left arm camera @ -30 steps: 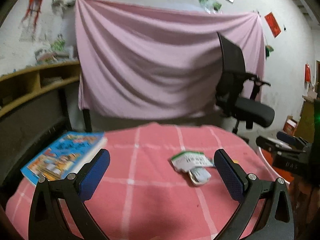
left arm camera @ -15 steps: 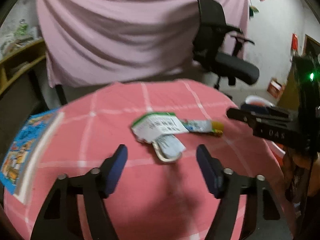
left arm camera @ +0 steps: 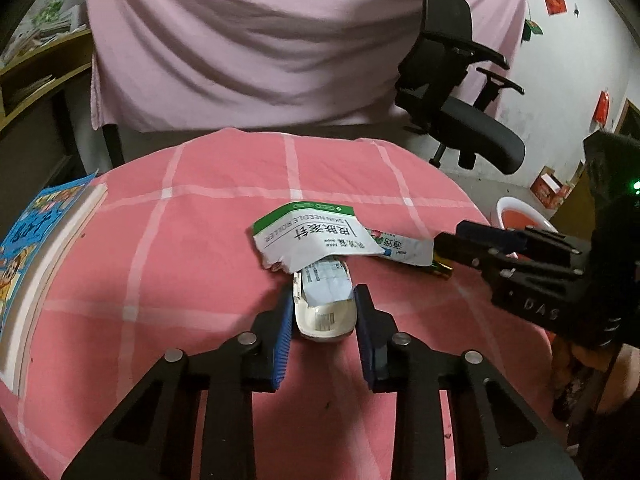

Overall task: Collect trash
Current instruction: 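Grasp the white plastic roller with the left tool, then grasp the green battery with the right tool while the left tool holds the roller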

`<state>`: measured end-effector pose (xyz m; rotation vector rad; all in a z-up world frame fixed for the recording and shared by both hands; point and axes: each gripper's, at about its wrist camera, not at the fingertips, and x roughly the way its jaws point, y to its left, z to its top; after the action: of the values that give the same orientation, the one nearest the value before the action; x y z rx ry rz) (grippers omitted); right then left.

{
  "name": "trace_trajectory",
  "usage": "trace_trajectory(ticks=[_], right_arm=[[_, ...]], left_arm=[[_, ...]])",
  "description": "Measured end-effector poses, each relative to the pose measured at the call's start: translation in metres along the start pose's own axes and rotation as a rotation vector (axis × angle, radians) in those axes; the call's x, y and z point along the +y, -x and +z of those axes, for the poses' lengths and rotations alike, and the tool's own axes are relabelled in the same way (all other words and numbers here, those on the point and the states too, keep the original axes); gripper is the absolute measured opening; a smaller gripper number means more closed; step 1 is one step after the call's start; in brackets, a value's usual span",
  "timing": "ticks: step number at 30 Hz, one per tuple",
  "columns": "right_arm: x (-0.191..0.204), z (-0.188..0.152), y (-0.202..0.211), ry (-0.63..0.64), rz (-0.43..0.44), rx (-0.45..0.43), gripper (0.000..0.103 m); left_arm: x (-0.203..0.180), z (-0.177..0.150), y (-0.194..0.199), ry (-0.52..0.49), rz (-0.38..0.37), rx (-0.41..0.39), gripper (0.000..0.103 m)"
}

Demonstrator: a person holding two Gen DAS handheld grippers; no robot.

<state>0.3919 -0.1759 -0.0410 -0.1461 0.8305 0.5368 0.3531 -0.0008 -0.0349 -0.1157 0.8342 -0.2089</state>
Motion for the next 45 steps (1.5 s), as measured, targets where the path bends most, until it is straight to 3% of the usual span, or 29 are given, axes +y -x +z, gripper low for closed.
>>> trace_trajectory(ticks=[5,18,25,30,45], right_arm=[[0.011,-0.002,-0.002,0.040,0.017,0.018,0.019],[0.014,-0.006,-0.003,0.018,0.021,0.067,0.019],[0.015,-0.004,-0.012,0.015,0.003,0.084,0.018],[0.016,-0.005,-0.011,0.011,0.003,0.081,0.009],[0.008,-0.001,-0.014,-0.046,0.045,0.086,0.010]], left_arm=[[0.003,-0.008,0.009,0.002,-0.019,0.009,0.025],[0.016,-0.026,0.039,0.045,-0.067,0.005,0.025],[0.016,-0.024,0.038,0.053,-0.057,0.002,0.025],[0.014,-0.026,0.038,0.050,-0.051,-0.007,0.025],[0.017,-0.026,0.040,0.103,-0.005,-0.029,0.025]])
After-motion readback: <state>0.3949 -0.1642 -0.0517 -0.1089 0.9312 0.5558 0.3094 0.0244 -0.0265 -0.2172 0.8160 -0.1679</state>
